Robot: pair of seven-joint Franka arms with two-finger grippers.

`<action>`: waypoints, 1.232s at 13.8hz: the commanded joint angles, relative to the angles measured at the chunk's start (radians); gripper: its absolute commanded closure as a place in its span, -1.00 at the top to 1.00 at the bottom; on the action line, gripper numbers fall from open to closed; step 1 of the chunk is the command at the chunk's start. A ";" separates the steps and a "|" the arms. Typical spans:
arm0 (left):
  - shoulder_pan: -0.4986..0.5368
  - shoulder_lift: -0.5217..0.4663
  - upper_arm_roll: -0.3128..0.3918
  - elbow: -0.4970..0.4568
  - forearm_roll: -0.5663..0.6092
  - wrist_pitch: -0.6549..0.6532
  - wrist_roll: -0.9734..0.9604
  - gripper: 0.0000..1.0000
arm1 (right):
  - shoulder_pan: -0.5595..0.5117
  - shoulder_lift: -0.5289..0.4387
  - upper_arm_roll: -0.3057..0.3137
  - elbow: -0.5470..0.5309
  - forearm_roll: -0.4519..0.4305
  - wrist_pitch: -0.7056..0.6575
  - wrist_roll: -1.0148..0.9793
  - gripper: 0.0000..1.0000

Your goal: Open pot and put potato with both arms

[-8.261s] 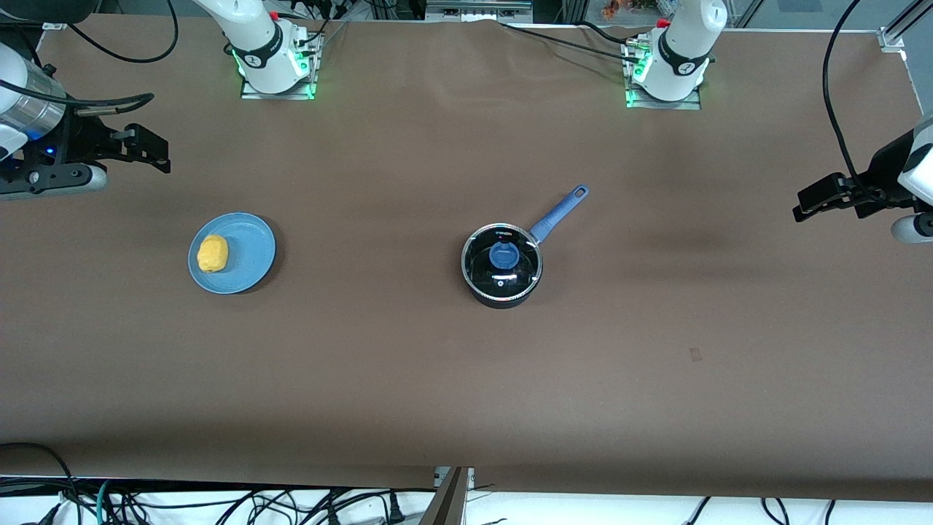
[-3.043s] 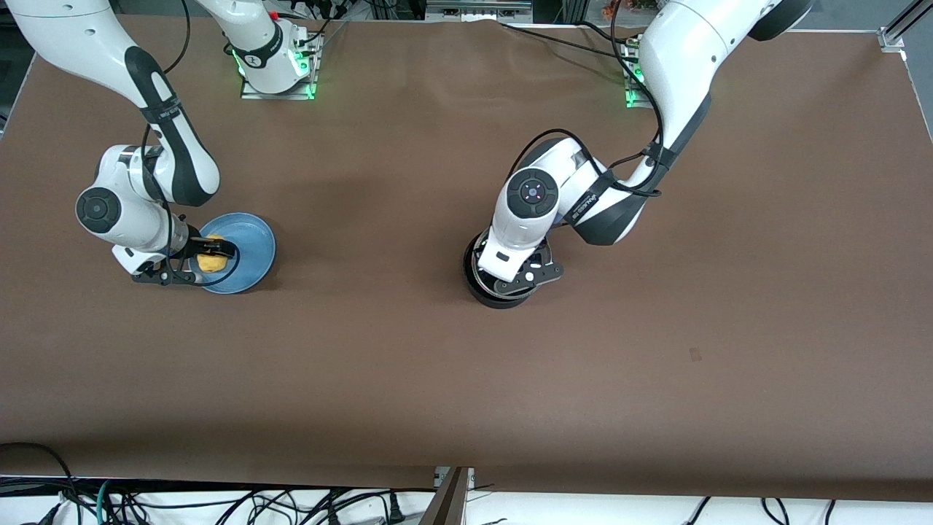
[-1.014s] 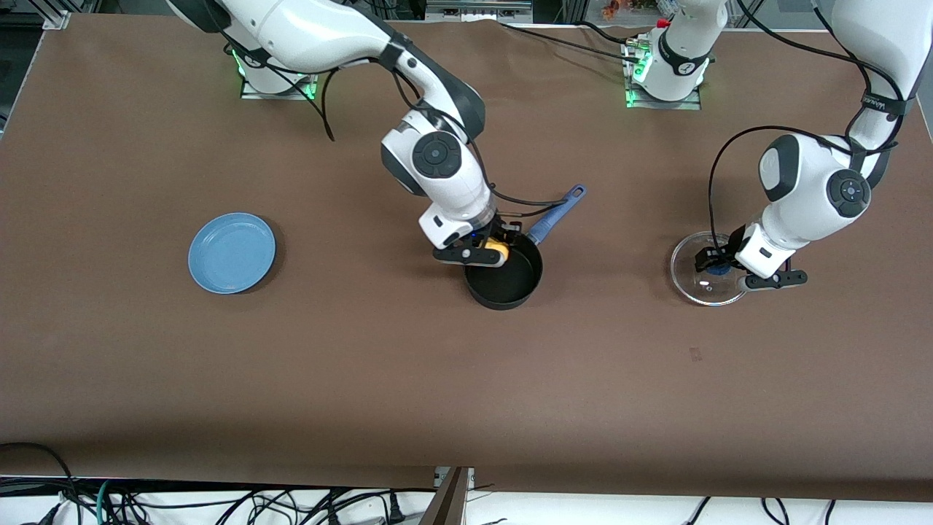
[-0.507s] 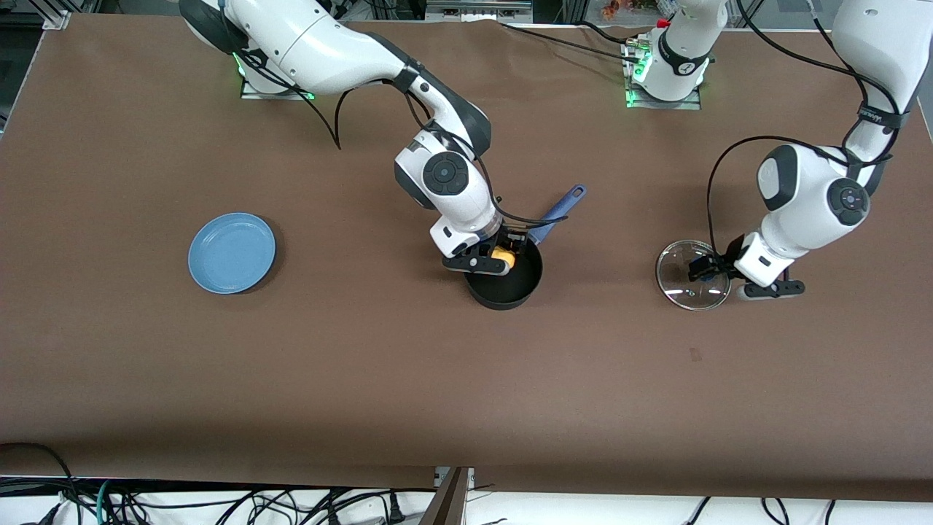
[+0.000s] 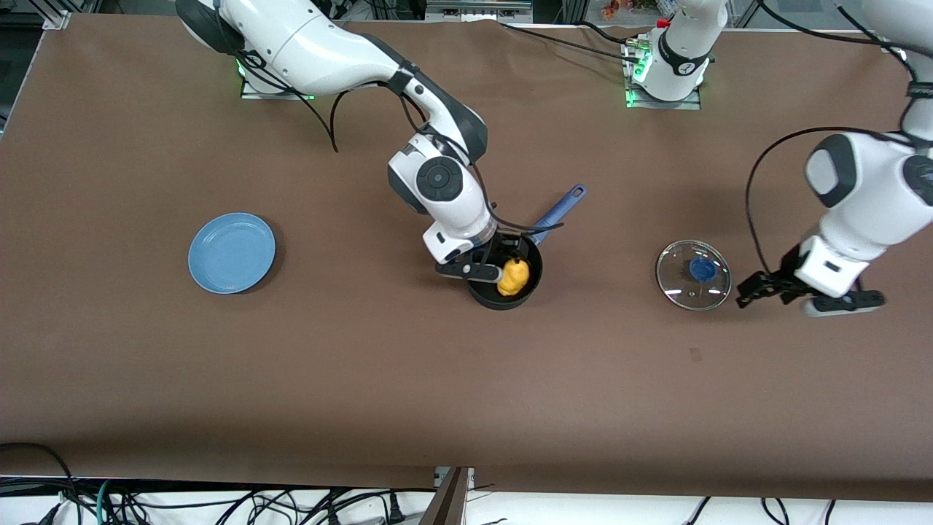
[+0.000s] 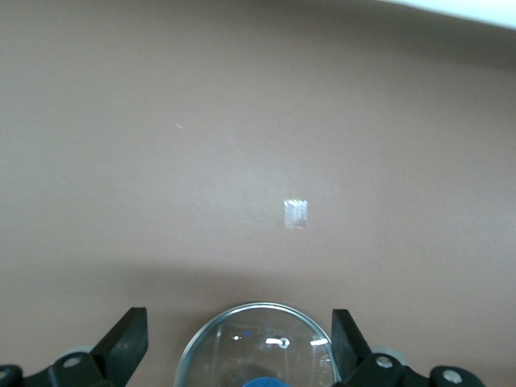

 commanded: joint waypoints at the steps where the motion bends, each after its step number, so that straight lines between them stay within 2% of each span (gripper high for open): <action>1: 0.019 -0.010 -0.005 0.169 -0.024 -0.231 0.016 1.00 | -0.041 -0.024 0.005 0.153 0.002 -0.251 -0.097 1.00; 4: 0.052 -0.032 -0.002 0.264 -0.059 -0.383 0.025 1.00 | -0.158 -0.137 0.008 0.154 0.005 -0.375 -0.294 1.00; 7: 0.018 -0.126 0.030 0.268 -0.093 -0.484 0.021 1.00 | -0.273 -0.246 0.005 0.109 0.008 -0.469 -0.497 1.00; 10: -0.235 -0.227 0.255 0.271 -0.135 -0.599 -0.018 1.00 | -0.418 -0.420 0.002 -0.070 0.008 -0.469 -0.630 1.00; 11: -0.295 -0.244 0.304 0.280 -0.136 -0.642 -0.028 1.00 | -0.464 -0.473 -0.006 -0.117 0.009 -0.477 -0.692 1.00; 12: -0.358 -0.253 0.356 0.315 -0.135 -0.697 -0.039 1.00 | -0.494 -0.505 -0.013 -0.141 0.009 -0.501 -0.766 1.00; 14: -0.522 -0.244 0.514 0.428 -0.136 -0.829 -0.044 1.00 | -0.517 -0.551 -0.070 -0.144 0.008 -0.587 -0.881 1.00; 15: -0.550 -0.235 0.548 0.474 -0.138 -0.880 -0.044 1.00 | -0.523 -0.570 -0.102 -0.144 0.008 -0.621 -0.918 1.00; 17: -0.543 -0.240 0.544 0.492 -0.135 -0.907 -0.039 1.00 | -0.532 -0.610 -0.170 -0.153 0.009 -0.696 -0.975 1.00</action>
